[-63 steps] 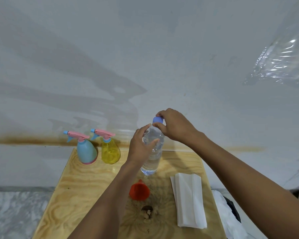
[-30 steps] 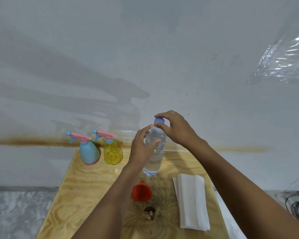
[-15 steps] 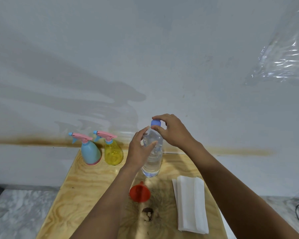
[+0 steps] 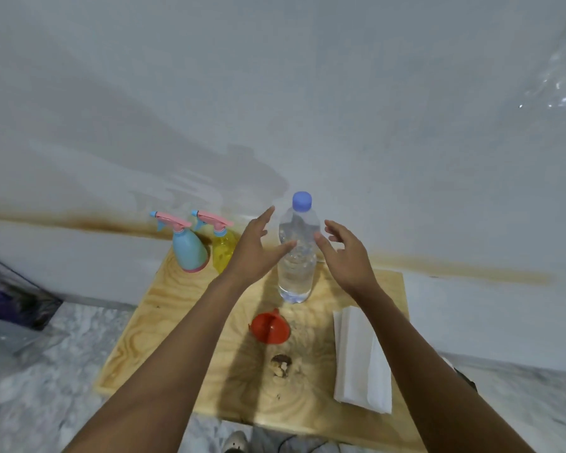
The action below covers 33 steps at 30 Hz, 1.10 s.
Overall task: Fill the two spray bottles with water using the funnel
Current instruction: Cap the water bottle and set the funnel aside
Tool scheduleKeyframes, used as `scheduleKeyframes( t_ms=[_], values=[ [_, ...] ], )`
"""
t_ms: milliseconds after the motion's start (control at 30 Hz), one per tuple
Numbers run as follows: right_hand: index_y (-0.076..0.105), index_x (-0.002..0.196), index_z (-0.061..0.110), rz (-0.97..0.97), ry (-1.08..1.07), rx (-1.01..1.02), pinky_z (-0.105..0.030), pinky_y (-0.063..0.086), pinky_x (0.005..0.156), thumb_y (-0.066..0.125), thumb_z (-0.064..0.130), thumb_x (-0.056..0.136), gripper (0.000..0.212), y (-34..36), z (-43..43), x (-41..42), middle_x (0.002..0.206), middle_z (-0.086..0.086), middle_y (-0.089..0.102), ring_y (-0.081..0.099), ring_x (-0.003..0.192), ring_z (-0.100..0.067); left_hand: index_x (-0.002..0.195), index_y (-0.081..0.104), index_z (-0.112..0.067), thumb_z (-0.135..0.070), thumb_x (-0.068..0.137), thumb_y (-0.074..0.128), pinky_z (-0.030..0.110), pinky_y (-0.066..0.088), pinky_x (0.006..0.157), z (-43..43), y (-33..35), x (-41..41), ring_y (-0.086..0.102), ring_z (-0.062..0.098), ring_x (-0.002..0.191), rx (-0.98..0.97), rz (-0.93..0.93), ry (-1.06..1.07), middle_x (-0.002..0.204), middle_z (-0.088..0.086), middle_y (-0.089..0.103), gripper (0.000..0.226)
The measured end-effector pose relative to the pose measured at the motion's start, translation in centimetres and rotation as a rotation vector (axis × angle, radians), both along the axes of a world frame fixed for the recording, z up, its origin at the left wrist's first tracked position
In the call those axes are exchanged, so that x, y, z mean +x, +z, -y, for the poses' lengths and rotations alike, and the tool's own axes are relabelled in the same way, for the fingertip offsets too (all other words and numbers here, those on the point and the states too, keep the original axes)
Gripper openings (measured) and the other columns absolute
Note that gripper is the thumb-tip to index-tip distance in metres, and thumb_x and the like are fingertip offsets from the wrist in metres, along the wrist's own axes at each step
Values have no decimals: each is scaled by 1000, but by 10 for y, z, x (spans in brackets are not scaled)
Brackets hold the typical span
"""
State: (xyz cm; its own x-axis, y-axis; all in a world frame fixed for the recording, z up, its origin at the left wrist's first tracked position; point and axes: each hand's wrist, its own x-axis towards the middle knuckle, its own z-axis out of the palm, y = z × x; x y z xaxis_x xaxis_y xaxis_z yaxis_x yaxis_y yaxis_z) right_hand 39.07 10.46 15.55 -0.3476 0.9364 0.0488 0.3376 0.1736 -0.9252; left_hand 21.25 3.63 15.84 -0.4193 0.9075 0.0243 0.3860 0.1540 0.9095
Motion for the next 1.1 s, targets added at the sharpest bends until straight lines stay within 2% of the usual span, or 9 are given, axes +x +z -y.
scheduleKeyframes(
  t_ms=[200,333,400,533,767,900,967,1033,1100],
  values=[
    [38,148,17,27,65,-132,-24,38,100,77,37,83,78,-38,9,0,145,-1,48,46,129,-10,142,49,-17,-21,85,76,24,39,87,45,-66,-15,50,21,125,-405,29,-4,141,9,48,63],
    [37,142,40,-13,149,-111,-20,42,95,81,28,80,77,-45,6,-12,139,11,52,50,122,1,137,55,-8,-16,86,75,29,41,106,66,-114,-14,51,23,130,-605,-76,-141,137,7,55,55],
    [40,128,50,-25,155,-87,-20,46,91,82,27,79,69,-46,2,-19,129,17,56,54,116,5,129,63,-10,-19,84,75,36,44,106,72,-136,-15,57,25,125,-622,-77,-118,130,7,63,48],
    [41,134,25,-40,102,-87,-28,48,98,87,35,70,79,-55,-10,-27,131,8,56,56,121,-6,126,66,-19,-29,91,66,32,49,97,75,-159,-11,63,22,114,-598,-173,-73,123,3,69,37],
    [45,130,17,0,146,-34,-23,52,93,91,22,67,78,-52,-25,-32,121,10,61,62,107,0,113,75,-20,-15,93,60,30,55,86,72,-165,-14,71,15,96,-445,-190,-26,105,-1,77,25],
    [51,112,12,24,92,2,-44,57,84,92,35,62,68,-49,-27,-34,104,-1,66,66,95,-18,107,77,-13,-11,92,65,15,53,82,71,-165,-24,68,5,87,-364,-64,69,98,-8,75,20],
    [49,106,14,14,45,30,-50,56,76,88,45,61,67,-50,-23,-39,98,-7,64,64,89,-28,101,79,-10,-12,90,69,22,56,81,68,-163,-31,69,7,81,-343,28,163,90,-10,74,15],
    [48,101,20,-9,-18,30,-45,55,71,88,44,65,59,-50,-17,-45,92,-3,61,62,83,-23,89,80,-12,-14,87,73,35,59,78,64,-161,-39,70,12,71,-333,141,253,74,-4,76,8],
    [45,97,26,-42,-100,25,-32,49,66,88,37,69,53,-53,-11,-49,88,5,56,57,75,-12,75,78,-18,-13,85,75,34,58,76,57,-157,-45,69,15,67,-329,227,317,68,4,75,12]
  ],
)
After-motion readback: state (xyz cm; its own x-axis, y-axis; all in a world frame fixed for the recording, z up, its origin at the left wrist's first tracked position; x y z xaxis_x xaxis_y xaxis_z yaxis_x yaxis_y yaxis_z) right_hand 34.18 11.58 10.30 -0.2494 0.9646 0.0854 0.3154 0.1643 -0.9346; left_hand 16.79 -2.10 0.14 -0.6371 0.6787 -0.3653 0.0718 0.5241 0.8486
